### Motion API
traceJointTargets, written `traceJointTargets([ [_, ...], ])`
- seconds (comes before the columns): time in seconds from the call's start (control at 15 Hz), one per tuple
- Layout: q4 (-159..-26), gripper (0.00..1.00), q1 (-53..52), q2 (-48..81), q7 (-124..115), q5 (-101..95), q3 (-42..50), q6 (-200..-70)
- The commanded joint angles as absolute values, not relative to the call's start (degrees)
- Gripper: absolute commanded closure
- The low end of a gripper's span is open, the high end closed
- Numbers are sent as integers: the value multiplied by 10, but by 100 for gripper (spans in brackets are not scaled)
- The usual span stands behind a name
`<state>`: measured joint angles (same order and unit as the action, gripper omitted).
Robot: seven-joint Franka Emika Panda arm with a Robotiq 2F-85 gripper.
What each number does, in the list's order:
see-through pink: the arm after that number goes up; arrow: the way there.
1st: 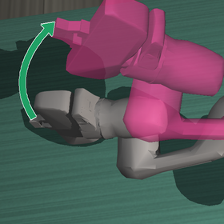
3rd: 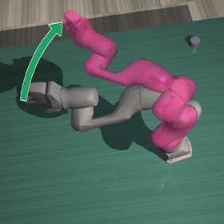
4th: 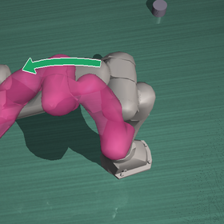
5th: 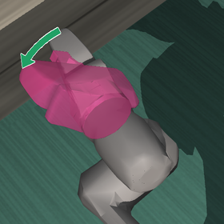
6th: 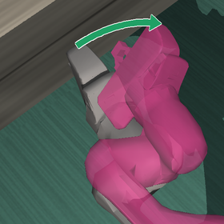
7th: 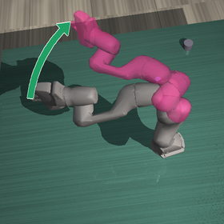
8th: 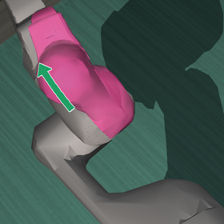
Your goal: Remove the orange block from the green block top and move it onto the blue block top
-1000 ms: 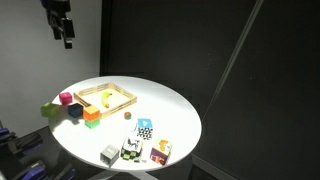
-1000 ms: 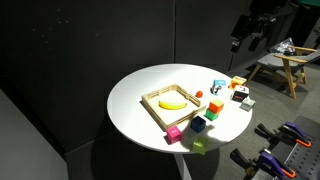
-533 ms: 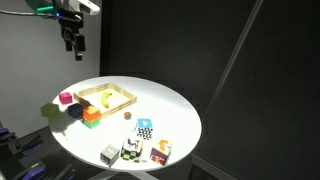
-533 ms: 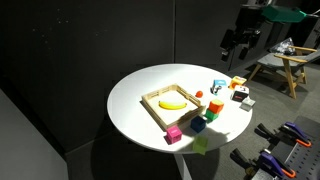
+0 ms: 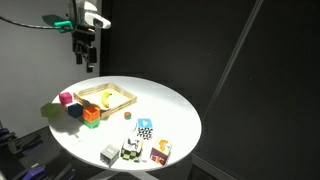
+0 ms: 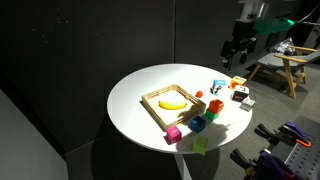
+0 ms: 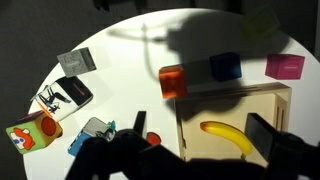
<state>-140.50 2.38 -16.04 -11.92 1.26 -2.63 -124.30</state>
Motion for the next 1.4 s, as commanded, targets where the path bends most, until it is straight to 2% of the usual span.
traceJointTargets([
  [0.0,-1403,0,21,-149,-95,-32,-25,-1255],
  [0.73,-1405,0,15,-146,-89,-27,-22,-1246],
  [1.33,-1445,0,8,-92,-87,-35,-24,-1398],
])
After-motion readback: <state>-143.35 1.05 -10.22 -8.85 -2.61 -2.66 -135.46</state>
